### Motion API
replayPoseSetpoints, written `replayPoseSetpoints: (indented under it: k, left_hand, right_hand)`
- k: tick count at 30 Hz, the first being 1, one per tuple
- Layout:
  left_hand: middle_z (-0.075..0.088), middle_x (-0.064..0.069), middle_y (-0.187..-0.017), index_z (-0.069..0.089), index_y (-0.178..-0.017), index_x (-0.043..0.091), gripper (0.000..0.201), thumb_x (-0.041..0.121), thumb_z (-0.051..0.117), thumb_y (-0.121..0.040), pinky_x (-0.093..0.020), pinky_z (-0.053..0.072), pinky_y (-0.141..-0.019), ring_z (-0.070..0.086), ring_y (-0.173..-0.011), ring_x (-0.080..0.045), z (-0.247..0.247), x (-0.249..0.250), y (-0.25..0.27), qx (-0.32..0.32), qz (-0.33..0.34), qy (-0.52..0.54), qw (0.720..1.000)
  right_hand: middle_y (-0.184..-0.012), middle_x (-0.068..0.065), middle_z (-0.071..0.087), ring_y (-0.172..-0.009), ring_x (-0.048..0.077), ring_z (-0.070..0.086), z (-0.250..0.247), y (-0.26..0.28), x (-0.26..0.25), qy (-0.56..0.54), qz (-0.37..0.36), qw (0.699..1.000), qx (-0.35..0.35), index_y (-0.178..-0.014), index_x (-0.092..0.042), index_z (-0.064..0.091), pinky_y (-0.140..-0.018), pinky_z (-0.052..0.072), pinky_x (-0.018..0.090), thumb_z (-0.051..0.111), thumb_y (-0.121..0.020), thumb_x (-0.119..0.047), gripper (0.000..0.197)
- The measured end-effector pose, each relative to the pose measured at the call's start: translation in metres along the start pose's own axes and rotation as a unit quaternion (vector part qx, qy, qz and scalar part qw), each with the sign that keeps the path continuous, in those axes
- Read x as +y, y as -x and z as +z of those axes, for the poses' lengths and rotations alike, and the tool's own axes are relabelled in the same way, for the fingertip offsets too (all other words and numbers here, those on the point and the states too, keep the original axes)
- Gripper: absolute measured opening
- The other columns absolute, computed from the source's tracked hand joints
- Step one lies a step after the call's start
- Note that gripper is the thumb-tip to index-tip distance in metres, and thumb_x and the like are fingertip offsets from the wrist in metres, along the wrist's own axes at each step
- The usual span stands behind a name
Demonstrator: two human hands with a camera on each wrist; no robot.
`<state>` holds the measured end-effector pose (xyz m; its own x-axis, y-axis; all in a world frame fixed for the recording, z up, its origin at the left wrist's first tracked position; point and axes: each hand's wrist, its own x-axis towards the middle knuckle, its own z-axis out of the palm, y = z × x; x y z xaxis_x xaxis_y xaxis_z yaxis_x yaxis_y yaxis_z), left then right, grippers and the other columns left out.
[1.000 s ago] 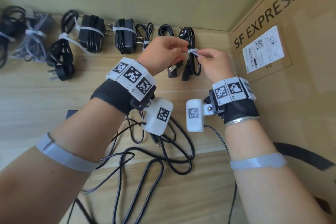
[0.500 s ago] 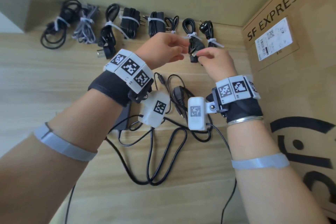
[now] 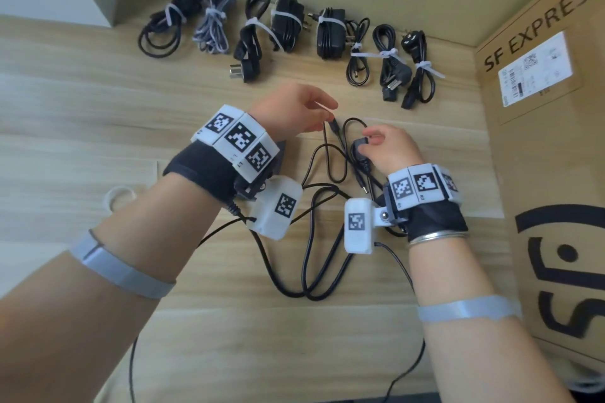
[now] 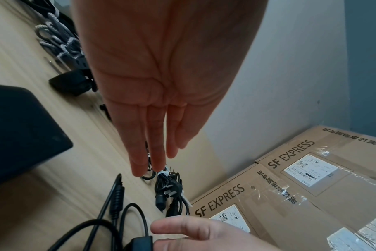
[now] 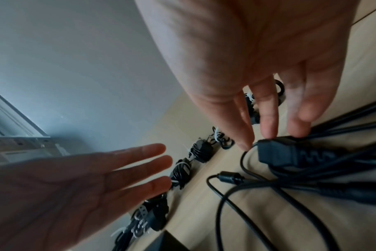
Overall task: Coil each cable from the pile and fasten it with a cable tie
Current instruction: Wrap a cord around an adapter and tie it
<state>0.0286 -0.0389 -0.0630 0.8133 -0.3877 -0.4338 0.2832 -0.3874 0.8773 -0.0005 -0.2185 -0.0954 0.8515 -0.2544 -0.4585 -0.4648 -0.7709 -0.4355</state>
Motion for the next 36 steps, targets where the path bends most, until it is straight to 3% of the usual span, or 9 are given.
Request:
replayPoseSetpoints:
  k: [4, 7, 9, 15, 21, 26, 28, 31, 36]
  left_hand:
    - [0.064, -0.008, -0.114, 0.059, -0.116, 0.013, 0.024, 0.011, 0.049, -0.093, -0.032, 0.049, -0.095, 0.063, -0.104, -0.021, 0.002, -0.007, 0.003, -0.005, -0.011, -0.029, 1.0]
    - [0.063, -0.004, -0.116, 0.059, -0.117, 0.018, 0.025, 0.015, 0.049, -0.094, -0.034, 0.048, -0.097, 0.061, -0.104, -0.019, 0.003, -0.011, 0.002, 0.002, -0.02, -0.066, 0.998]
    - [0.062, -0.002, -0.119, 0.059, -0.118, 0.021, 0.027, 0.017, 0.05, -0.093, -0.035, 0.046, -0.098, 0.059, -0.106, -0.017, 0.004, -0.012, 0.001, 0.016, -0.025, -0.095, 0.995]
    - [0.058, -0.002, -0.125, 0.059, -0.119, 0.023, 0.028, 0.02, 0.048, -0.094, -0.029, 0.043, -0.096, 0.055, -0.111, -0.016, 0.008, -0.012, -0.005, 0.034, -0.038, -0.137, 0.989]
    - [0.057, -0.003, -0.127, 0.054, -0.121, 0.022, 0.029, 0.022, 0.049, -0.093, -0.033, 0.044, -0.096, 0.056, -0.11, -0.019, 0.013, -0.018, -0.014, 0.041, -0.066, -0.146, 0.986]
    - [0.055, -0.001, -0.131, 0.04, -0.136, 0.014, 0.05, 0.025, 0.055, -0.091, -0.028, 0.041, -0.098, 0.053, -0.116, -0.018, 0.016, -0.024, -0.024, 0.038, -0.102, -0.163, 0.981]
    - [0.055, -0.003, -0.132, 0.038, -0.138, 0.012, 0.054, 0.028, 0.057, -0.09, -0.034, 0.04, -0.103, 0.053, -0.118, -0.019, 0.017, -0.028, -0.027, 0.025, -0.108, -0.156, 0.981]
    - [0.057, -0.007, -0.128, 0.046, -0.133, 0.013, 0.047, 0.032, 0.054, -0.091, -0.037, 0.044, -0.1, 0.058, -0.11, -0.022, 0.019, -0.025, -0.028, 0.018, -0.079, -0.126, 0.989]
    - [0.06, -0.009, -0.123, 0.049, -0.127, 0.01, 0.036, 0.025, 0.048, -0.095, -0.032, 0.041, -0.1, 0.055, -0.115, -0.019, 0.024, -0.006, -0.027, 0.009, 0.057, -0.075, 0.996]
  right_hand:
    - [-0.127, 0.006, 0.056, -0.111, 0.024, 0.055, 0.01, -0.002, 0.007, 0.015, 0.017, 1.0, 0.007, -0.128, -0.018, 0.049, -0.087, 0.042, 0.029, 0.067, -0.084, -0.02, 0.048]
    - [-0.117, 0.004, 0.059, -0.093, 0.02, 0.054, 0.013, -0.003, 0.011, 0.041, 0.023, 0.999, 0.006, -0.118, -0.018, 0.053, -0.074, 0.037, 0.024, 0.061, -0.085, -0.014, 0.034]
    - [-0.116, 0.005, 0.057, -0.091, 0.019, 0.05, 0.012, -0.004, 0.01, 0.051, 0.023, 0.998, 0.006, -0.115, -0.017, 0.052, -0.073, 0.035, 0.024, 0.058, -0.086, -0.017, 0.03]
    - [-0.117, 0.001, 0.056, -0.118, 0.023, 0.044, 0.021, -0.009, -0.006, 0.083, -0.033, 0.994, 0.057, -0.11, -0.024, 0.062, -0.097, 0.03, 0.032, 0.06, -0.088, -0.037, 0.026]
    - [-0.117, 0.004, 0.061, -0.12, 0.022, 0.042, 0.031, -0.026, -0.016, 0.12, -0.067, 0.988, 0.068, -0.112, -0.022, 0.065, -0.096, 0.026, 0.032, 0.06, -0.089, -0.033, 0.026]
    - [-0.112, 0.003, 0.065, -0.114, 0.022, 0.049, 0.03, -0.03, -0.02, 0.143, -0.096, 0.984, 0.04, -0.104, -0.019, 0.069, -0.099, 0.032, 0.031, 0.059, -0.09, -0.027, 0.019]
    - [-0.105, 0.003, 0.067, -0.105, 0.022, 0.054, 0.027, -0.028, -0.019, 0.087, -0.102, 0.99, 0.053, -0.103, -0.017, 0.07, -0.097, 0.038, 0.032, 0.058, -0.091, -0.026, 0.019]
    - [-0.096, -0.003, 0.061, -0.09, 0.012, 0.055, 0.013, -0.022, -0.022, -0.066, -0.111, 0.989, 0.069, -0.105, -0.015, 0.062, -0.081, 0.04, 0.022, 0.054, -0.094, -0.022, 0.016]
    - [-0.08, 0.001, 0.067, -0.075, 0.014, 0.066, -0.008, -0.014, -0.038, -0.213, -0.161, 0.962, 0.053, -0.091, -0.015, 0.058, -0.078, 0.056, 0.032, 0.057, -0.09, -0.012, 0.002]
